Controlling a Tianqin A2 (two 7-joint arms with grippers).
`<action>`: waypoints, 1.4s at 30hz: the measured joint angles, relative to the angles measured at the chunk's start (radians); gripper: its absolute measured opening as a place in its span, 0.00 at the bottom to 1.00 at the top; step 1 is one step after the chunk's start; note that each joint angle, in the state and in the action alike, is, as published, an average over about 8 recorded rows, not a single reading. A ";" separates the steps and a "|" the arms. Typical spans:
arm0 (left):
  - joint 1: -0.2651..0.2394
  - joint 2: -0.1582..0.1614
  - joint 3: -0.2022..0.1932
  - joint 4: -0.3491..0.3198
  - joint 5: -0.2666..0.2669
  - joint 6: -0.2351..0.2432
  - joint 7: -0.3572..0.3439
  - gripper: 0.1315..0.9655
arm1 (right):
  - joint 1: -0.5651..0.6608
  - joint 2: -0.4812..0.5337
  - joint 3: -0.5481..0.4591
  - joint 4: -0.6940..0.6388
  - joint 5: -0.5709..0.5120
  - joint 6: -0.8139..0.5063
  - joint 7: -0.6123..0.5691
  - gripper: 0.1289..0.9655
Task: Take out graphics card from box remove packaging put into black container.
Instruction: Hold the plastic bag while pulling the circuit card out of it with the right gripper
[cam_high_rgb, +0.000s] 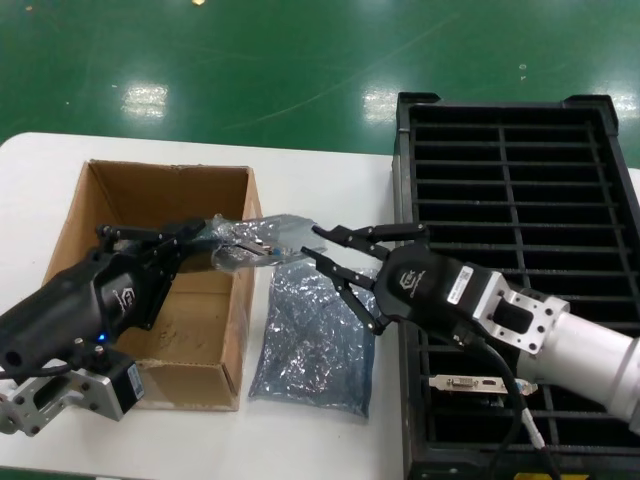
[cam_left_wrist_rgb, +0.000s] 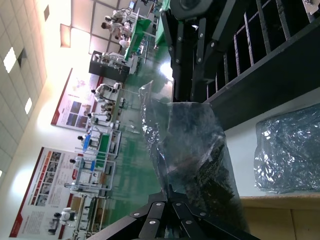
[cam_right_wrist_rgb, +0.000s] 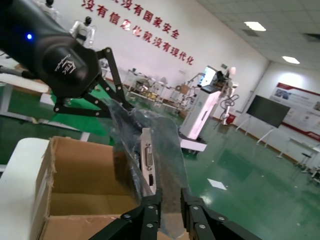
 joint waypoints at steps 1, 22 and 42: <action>0.000 0.000 0.000 0.000 0.000 0.000 0.000 0.01 | 0.008 -0.001 -0.004 -0.009 -0.002 -0.005 0.001 0.15; 0.000 0.000 0.000 0.000 0.000 0.000 0.000 0.01 | 0.160 -0.041 -0.067 -0.155 -0.035 -0.100 -0.002 0.01; 0.000 0.000 0.000 0.000 0.000 0.000 0.000 0.01 | 0.345 -0.098 -0.147 -0.344 -0.103 -0.224 -0.008 0.01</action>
